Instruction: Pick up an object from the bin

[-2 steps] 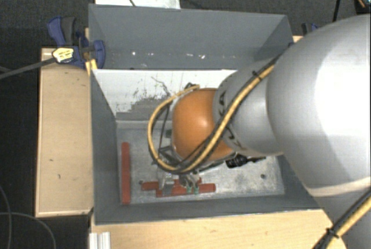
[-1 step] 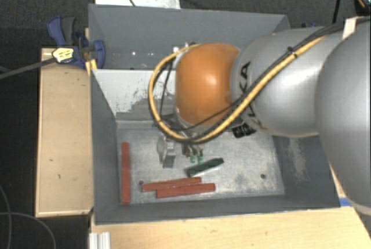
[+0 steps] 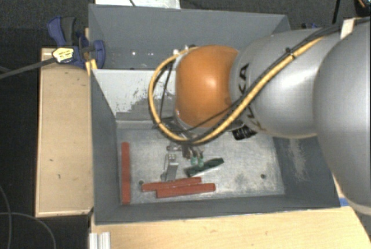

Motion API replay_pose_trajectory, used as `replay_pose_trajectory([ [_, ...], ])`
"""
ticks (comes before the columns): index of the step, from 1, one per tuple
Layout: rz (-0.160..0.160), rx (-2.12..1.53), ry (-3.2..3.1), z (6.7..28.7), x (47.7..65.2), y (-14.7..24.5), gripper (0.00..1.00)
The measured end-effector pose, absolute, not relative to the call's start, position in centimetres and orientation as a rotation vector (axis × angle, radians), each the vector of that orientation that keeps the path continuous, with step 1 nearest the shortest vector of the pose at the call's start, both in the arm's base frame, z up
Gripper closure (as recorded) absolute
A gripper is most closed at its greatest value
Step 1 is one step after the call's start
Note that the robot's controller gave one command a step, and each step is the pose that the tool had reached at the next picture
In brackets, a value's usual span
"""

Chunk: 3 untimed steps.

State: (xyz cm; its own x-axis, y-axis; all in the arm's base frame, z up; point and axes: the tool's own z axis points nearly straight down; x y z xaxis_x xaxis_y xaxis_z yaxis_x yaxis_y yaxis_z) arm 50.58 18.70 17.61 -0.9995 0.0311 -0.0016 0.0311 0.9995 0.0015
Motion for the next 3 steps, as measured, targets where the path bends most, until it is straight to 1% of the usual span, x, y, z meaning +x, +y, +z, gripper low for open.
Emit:
replay_pose_trajectory([
  [1,0.002,-0.447,3.107,6.9,48.5,20.2,0.0],
  [2,0.004,-0.439,3.105,7.2,48.6,20.2,1.0],
  [3,0.004,-0.433,3.101,21.0,49.0,18.9,1.0],
])
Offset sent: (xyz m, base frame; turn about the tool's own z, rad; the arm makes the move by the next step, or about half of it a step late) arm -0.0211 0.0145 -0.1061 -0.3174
